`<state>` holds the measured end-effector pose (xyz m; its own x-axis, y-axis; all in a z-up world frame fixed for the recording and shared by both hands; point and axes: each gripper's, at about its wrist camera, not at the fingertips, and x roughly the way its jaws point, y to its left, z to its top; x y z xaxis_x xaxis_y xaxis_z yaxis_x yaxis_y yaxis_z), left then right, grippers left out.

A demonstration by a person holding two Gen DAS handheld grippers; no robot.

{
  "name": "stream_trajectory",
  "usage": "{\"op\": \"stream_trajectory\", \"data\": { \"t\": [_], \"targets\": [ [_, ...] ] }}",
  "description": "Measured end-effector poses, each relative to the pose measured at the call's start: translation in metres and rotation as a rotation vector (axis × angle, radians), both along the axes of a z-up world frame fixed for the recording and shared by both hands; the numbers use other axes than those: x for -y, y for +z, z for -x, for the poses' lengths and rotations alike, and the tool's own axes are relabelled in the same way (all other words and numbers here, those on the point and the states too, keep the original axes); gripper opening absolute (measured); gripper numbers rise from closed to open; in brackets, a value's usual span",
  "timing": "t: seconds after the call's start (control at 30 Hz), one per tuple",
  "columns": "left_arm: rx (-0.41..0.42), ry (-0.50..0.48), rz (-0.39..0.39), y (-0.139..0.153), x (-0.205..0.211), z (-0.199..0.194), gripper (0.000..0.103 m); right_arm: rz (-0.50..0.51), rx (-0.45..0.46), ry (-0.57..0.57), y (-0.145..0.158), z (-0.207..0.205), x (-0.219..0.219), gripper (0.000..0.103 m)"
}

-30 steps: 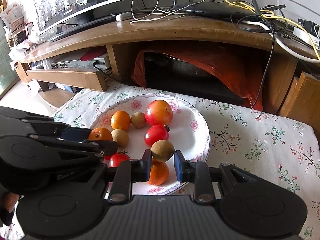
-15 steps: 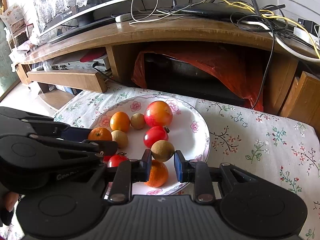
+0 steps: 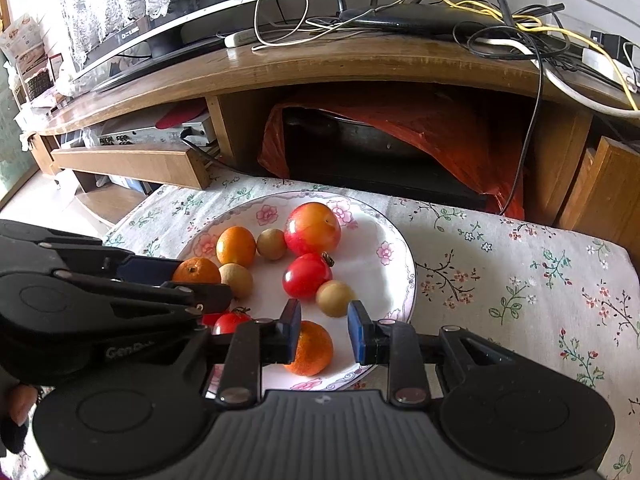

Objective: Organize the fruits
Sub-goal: 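Open both tools to drop the kiwi and orange into the bowl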

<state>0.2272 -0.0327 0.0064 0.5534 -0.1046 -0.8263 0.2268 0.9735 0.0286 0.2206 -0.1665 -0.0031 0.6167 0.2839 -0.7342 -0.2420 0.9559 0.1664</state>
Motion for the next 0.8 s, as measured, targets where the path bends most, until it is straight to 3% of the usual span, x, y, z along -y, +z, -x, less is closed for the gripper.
{"op": "stream_trajectory", "data": {
  "t": [0.27,0.47,0.8],
  "targets": [
    [0.001,0.001,0.017,0.002,-0.001,0.0,0.048,-0.014,-0.002,-0.016,0.002,0.0,0.005,0.02],
    [-0.018,0.002,0.09,0.007,-0.003,-0.001,0.051,-0.023,-0.002,-0.047,0.003,0.0,0.01,0.02],
    [0.015,0.004,0.075,0.015,-0.002,0.006,0.061,-0.03,0.0,-0.069,0.011,0.004,0.014,0.021]
  ]
}}
